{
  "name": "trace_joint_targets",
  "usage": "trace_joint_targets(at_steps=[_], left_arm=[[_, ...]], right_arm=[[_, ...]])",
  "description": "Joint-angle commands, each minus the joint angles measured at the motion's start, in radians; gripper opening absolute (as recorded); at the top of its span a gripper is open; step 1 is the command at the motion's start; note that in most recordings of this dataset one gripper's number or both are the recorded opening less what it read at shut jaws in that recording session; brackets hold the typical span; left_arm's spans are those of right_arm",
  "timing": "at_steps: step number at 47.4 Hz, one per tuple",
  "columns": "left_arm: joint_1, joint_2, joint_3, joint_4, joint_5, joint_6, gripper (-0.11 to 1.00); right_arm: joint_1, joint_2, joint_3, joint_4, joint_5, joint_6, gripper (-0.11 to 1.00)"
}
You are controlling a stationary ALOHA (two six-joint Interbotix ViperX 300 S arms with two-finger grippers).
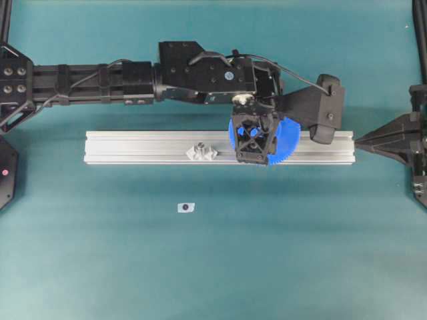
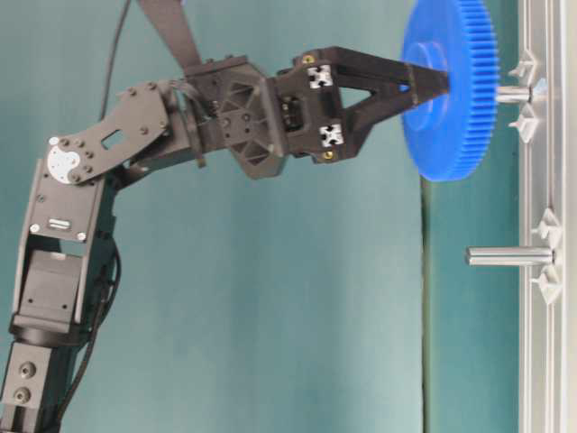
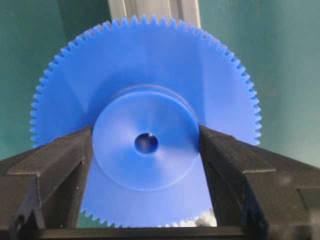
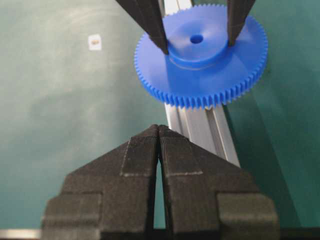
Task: Find the location of the shaft and insert the large gear.
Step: 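Align the gear's center hole over the left metal shaft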
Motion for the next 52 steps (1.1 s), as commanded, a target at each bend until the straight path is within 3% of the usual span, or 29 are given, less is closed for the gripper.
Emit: trace_joint_targets(at_steps=[1,36,52], left_arm=[[0.008,-0.025,-0.029,0.003,-0.005,-0.002,0.7],[0.048,-0.029,-0.002,0.003,-0.003,-0.003,0.7],[-0.005,-0.026,-0.002,0.003,-0.003,-0.038,0.7]], right_arm=[[-0.002,0.006,-0.011,0.0,-0.005,0.009,0.02],[-0.002,0.006,-0.011,0.0,-0.005,0.009,0.02],[-0.002,0.008,-0.011,-0.002,-0.005,0.009,0.02]])
